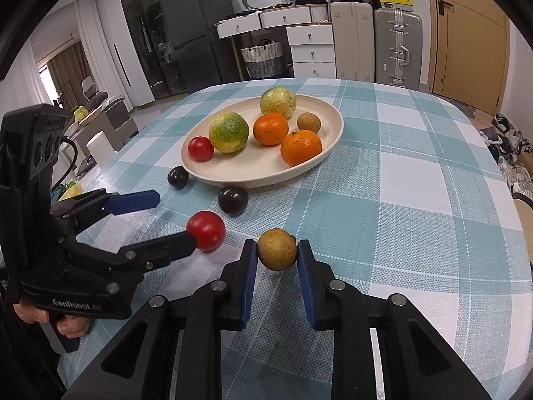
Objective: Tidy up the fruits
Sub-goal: 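Grasp the small brown fruit with the right tool while the left tool grasps a red tomato, then carry the brown fruit and tomato onto the cream plate and open both tools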
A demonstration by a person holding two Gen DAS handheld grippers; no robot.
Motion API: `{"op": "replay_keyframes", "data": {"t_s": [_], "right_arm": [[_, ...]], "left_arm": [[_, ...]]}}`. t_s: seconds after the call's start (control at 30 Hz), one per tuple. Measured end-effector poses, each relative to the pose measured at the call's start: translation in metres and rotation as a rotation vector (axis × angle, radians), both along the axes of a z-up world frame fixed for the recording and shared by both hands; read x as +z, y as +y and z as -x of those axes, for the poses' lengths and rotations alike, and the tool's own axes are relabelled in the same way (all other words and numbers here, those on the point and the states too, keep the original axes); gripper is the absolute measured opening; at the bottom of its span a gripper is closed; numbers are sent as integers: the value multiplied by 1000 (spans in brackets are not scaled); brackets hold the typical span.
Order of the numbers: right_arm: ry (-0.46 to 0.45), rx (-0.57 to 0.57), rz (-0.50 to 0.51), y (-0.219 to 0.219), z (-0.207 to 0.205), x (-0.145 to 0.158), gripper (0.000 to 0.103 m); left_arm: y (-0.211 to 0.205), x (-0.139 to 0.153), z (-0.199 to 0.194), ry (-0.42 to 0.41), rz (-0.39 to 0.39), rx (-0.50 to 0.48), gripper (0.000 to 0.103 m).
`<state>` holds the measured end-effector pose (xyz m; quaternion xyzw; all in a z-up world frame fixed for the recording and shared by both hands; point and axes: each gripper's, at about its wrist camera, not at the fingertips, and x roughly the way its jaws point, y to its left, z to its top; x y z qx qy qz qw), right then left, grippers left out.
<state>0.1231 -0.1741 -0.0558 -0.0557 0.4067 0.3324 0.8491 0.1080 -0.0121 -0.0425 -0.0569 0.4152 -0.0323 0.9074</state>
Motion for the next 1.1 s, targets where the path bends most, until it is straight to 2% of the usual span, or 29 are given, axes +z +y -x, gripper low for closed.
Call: {"op": "replay_keyframes", "data": {"t_s": [0.23, 0.5, 0.67, 1.1], "right_arm": [[2, -5, -3, -1, -1, 0, 25], [2, -19, -5, -4, -1, 0, 25], [3, -21, -7, -5, 0, 0, 25], [3, -19, -11, -5, -1, 1, 25]], "left_arm": [[-13, -4, -8, 28, 12, -59, 63], [-18, -7, -12, 40, 31, -91, 48], [-20, -6, -13, 39, 48, -109, 30], [-15, 2, -9, 5, 54, -102, 29]]}}
